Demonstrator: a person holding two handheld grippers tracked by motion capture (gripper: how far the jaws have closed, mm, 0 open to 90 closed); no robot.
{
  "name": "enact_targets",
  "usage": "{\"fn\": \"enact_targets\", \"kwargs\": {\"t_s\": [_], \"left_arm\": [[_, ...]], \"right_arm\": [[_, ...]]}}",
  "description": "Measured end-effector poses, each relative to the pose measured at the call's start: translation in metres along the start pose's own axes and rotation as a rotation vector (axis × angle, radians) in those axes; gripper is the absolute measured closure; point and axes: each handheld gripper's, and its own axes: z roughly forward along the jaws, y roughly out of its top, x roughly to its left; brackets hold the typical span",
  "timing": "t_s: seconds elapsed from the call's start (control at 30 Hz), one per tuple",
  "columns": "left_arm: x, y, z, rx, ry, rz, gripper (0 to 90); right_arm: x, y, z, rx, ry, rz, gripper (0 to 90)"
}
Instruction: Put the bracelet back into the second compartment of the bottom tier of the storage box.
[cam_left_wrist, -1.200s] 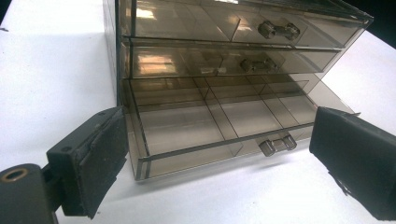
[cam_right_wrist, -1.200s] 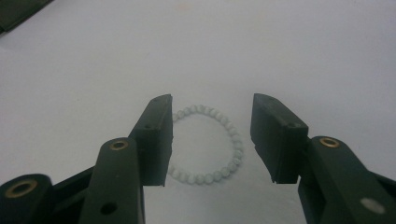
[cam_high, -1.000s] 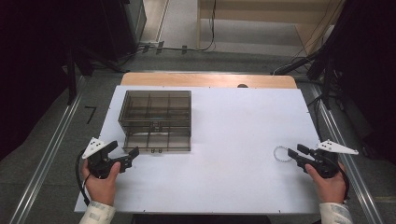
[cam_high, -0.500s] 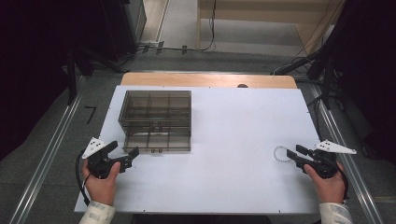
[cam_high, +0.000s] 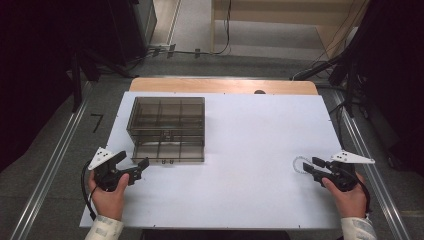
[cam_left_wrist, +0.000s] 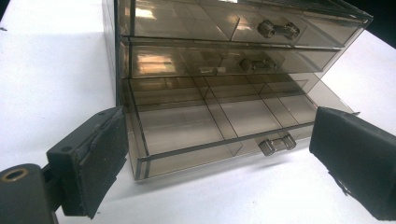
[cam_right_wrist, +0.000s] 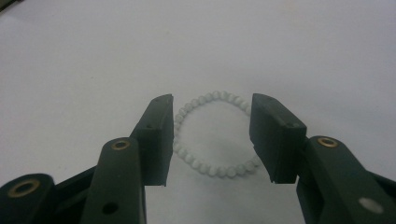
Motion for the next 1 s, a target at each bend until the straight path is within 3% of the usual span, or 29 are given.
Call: {"fn": "enact_targets", "kwargs": {"t_s": [1.0], "left_arm": [[0.0, 0.0, 0.001, 0.003, -0.004, 0.002, 5.1]], "right_arm": [[0.012, 0.0, 0.014, 0.09, 0.063, -0.091, 62.9]]}}
